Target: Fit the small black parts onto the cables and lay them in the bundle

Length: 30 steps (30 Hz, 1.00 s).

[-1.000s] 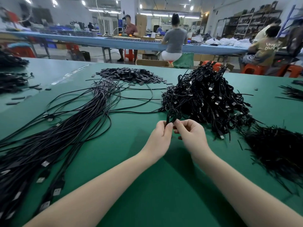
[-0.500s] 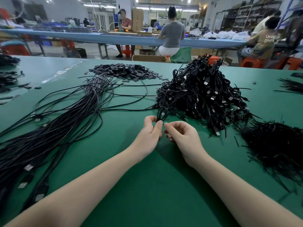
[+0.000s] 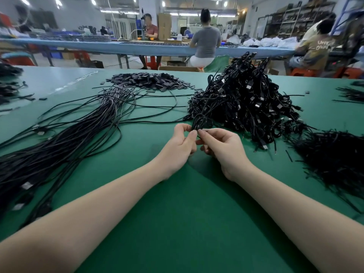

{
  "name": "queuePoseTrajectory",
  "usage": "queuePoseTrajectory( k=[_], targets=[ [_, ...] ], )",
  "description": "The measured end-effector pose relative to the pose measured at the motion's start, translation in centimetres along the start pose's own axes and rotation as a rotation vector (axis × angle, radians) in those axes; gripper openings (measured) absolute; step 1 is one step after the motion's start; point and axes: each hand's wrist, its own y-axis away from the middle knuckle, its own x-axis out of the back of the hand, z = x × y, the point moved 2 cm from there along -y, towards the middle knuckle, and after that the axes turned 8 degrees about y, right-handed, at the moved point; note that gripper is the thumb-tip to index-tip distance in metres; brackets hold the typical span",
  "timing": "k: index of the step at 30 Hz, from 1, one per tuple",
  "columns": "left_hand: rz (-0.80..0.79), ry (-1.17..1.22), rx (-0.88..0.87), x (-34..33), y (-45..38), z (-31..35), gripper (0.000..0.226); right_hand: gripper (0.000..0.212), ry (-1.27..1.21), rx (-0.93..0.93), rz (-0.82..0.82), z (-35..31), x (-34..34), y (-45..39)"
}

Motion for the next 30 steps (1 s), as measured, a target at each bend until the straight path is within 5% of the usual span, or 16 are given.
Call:
queuePoseTrajectory(
  k=[11,23,30],
  targets=[
    [0.042,0.117,0.020,-0.3,0.0,0.9,0.011,0.007,0.121,0.043,-0.011,-0.3,0.1,0.0],
    [0.095,0.126,0.301,0.6,0.1,2.7,0.043,0.010,0.765,0.522,0.137,-1.3,0.4,0.7],
    [0.113,0.021,0.034,0.7,0.7,2.0,0.040,0.011,0.632,0.434,0.124,-0.9,0.6,0.4]
  ],
)
